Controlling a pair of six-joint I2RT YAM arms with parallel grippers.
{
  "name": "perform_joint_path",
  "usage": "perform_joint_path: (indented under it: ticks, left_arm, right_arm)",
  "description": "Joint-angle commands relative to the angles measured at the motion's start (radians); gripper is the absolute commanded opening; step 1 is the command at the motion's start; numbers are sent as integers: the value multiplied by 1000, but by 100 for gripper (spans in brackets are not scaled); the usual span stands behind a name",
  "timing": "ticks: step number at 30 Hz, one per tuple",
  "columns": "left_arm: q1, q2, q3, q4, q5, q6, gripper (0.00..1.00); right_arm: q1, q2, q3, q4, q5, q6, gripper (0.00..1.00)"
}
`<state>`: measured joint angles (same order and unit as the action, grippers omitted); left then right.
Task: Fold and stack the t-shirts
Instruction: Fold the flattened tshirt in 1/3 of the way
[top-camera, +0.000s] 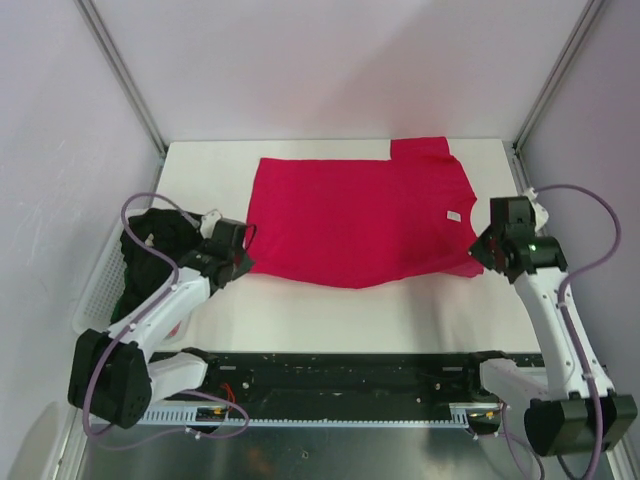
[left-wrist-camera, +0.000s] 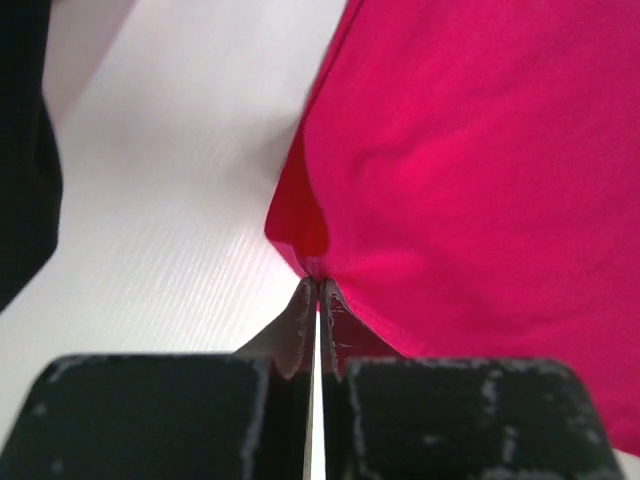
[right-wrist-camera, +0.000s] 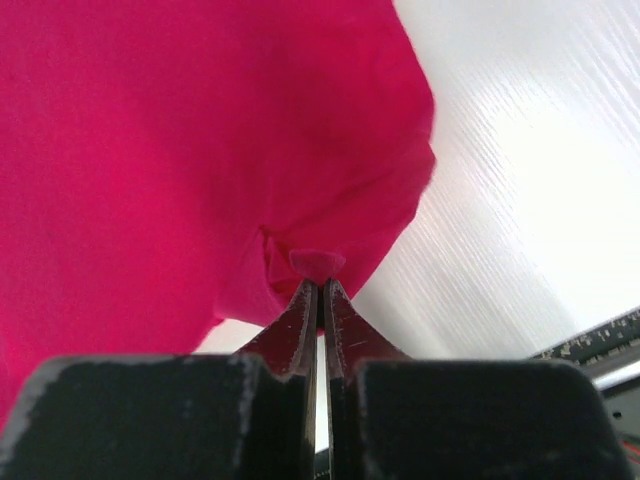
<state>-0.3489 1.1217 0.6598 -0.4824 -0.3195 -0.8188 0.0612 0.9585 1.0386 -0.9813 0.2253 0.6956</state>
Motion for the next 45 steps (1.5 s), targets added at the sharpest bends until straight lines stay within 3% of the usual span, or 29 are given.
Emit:
perform_joint_path:
  ticks: [1, 10, 17, 45]
  left_arm:
    - [-7, 91, 153, 20, -79, 81, 0]
    - [-2, 450, 451, 23, -89, 116, 0]
    - [38, 560, 562, 24, -75, 127, 0]
    - [121, 569, 594, 42, -49, 148, 0]
  right_arm:
    - [57, 138, 72, 152, 57, -69, 0]
    - [121, 494, 228, 395, 147, -155, 0]
    - [115, 654, 335, 482, 200, -213, 0]
    - [28, 635, 353, 596, 224, -217, 0]
